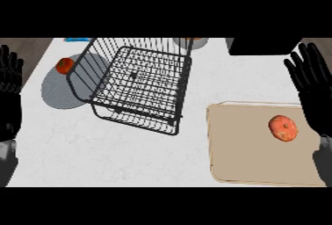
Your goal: Pick the squash from the tray and place it in the tiered basket
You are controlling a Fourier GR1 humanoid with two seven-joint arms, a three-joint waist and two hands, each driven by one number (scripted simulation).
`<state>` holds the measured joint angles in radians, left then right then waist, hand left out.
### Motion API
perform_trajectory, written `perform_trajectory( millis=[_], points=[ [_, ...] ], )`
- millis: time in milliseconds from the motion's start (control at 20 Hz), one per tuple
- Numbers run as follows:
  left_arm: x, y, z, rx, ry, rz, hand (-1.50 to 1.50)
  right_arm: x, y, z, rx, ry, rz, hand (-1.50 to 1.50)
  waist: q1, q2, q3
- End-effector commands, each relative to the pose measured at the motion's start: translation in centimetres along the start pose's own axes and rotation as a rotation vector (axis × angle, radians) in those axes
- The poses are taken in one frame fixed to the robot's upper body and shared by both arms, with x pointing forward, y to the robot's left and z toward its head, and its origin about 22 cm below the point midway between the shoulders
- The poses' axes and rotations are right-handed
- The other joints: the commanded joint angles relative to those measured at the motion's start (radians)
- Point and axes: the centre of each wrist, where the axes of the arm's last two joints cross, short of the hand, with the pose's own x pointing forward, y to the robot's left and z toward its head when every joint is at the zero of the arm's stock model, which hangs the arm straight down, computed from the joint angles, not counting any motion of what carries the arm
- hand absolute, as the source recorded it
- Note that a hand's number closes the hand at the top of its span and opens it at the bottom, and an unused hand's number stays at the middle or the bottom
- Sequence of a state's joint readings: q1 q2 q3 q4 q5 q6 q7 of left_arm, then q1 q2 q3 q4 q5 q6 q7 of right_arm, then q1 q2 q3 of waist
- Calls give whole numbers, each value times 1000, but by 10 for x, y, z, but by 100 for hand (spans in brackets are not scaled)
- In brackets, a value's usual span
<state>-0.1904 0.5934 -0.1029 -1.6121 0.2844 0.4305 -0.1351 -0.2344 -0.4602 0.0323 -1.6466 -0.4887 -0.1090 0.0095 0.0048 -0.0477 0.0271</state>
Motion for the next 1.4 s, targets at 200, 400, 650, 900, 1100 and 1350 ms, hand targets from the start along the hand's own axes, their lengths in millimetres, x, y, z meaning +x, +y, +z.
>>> perform_trajectory(
  millis=[200,400,650,900,1100,1350],
  points=[
    [-30,-56,43,-302,203,132,0,-43,-41,-4,-397,149,175,-150,-2,77,-28],
    [-42,-78,70,-455,306,207,0,-98,-21,6,-595,271,253,-150,24,80,-26],
    [-55,-87,75,-456,349,221,0,-98,-16,-13,-578,66,401,-150,-2,63,-27],
    [-64,-83,82,-436,354,218,0,-77,-25,-25,-516,185,667,-150,-18,52,-33],
    [-61,-75,80,-408,350,213,0,-71,-65,-14,-411,437,987,-150,-28,53,-44],
    [-61,-66,76,-408,349,208,0,-55,-75,-17,-230,744,1255,-150,-27,49,-47]
  ],
)
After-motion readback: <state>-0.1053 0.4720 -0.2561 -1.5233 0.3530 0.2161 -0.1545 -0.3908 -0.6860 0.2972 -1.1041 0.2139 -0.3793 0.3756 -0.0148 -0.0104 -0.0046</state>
